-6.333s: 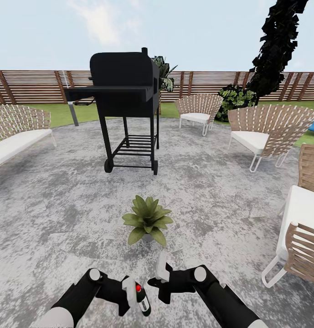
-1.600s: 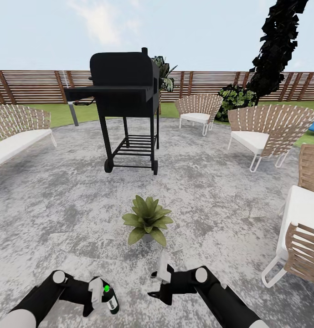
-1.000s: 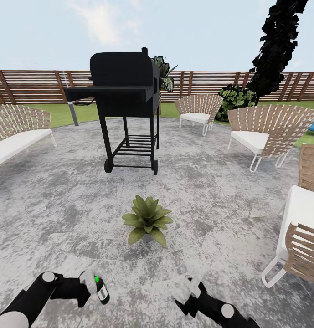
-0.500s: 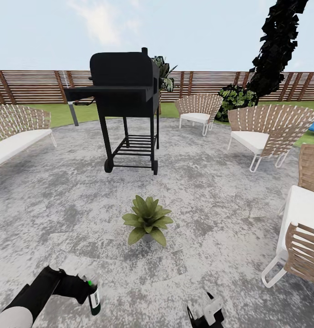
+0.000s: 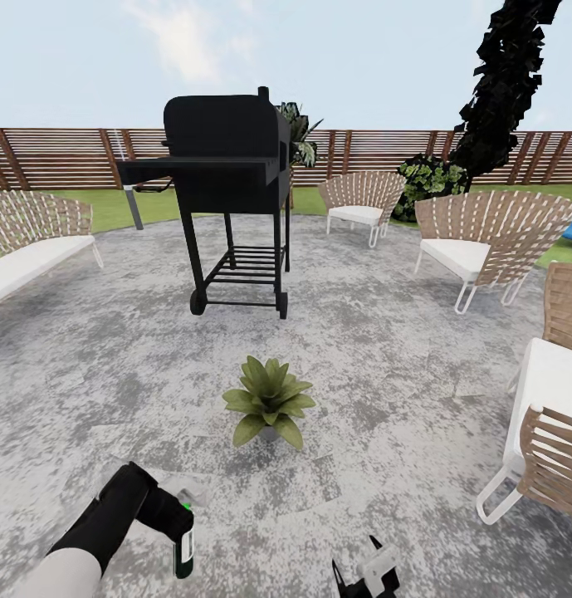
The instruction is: Pick up the pesticide atomizer in the garden and spray insectifuge to fully cover both potted plants in the garden.
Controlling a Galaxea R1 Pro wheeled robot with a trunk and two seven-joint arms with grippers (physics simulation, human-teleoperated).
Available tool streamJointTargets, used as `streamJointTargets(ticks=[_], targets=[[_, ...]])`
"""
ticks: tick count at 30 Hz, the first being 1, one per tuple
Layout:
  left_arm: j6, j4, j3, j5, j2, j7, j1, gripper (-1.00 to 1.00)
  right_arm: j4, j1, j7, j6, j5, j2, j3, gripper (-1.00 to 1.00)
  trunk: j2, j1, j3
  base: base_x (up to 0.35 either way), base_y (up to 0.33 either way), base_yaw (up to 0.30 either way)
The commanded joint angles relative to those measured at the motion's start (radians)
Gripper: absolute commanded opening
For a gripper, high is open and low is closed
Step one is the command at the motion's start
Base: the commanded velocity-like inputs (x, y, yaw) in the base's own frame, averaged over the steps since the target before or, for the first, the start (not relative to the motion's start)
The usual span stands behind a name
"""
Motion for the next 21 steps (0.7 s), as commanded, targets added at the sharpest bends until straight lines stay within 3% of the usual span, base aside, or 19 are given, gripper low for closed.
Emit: streamJointTargets(ticks=[1, 5, 9, 10, 14, 21], targets=[[0.007, -0.001, -0.002, -0.009, -0.007, -0.008, -0.002, -1.0, 0.002, -0.001, -0.01, -0.001, 0.006, -0.001, 0.003, 1.0, 0.0, 0.0, -0.001, 0.0, 0.0, 0.0], [0.057, 0.001, -0.024, -0.007, -0.018, -0.009, -0.04, -1.0, 0.008, -0.001, -0.01, 0.0, 0.003, -0.003, 0.002, 1.0, 0.0, 0.0, -0.001, 0.0, 0.0, 0.0], [0.163, 0.0, -0.028, -0.01, -0.016, -0.009, -0.064, -1.0, 0.011, -0.001, -0.01, 0.0, 0.003, -0.006, 0.001, 1.0, 0.0, 0.0, -0.001, 0.0, 0.0, 0.0], [0.221, -0.001, -0.029, -0.011, -0.016, -0.009, -0.076, -1.0, 0.02, -0.001, -0.01, 0.0, 0.003, -0.009, 0.001, 1.0, 0.0, 0.0, -0.001, 0.0, 0.0, 0.0], [0.264, -0.001, -0.029, -0.01, -0.017, -0.011, -0.091, -1.0, 0.05, -0.001, -0.01, 0.0, -0.004, -0.009, -0.001, 1.0, 0.0, 0.0, -0.001, 0.0, 0.0, 0.0], [0.288, 0.003, -0.03, -0.007, -0.018, -0.011, -0.091, -1.0, 0.061, -0.001, -0.01, 0.0, -0.158, -0.008, 0.0, 1.0, 0.0, 0.0, -0.001, 0.0, 0.0, -0.008]])
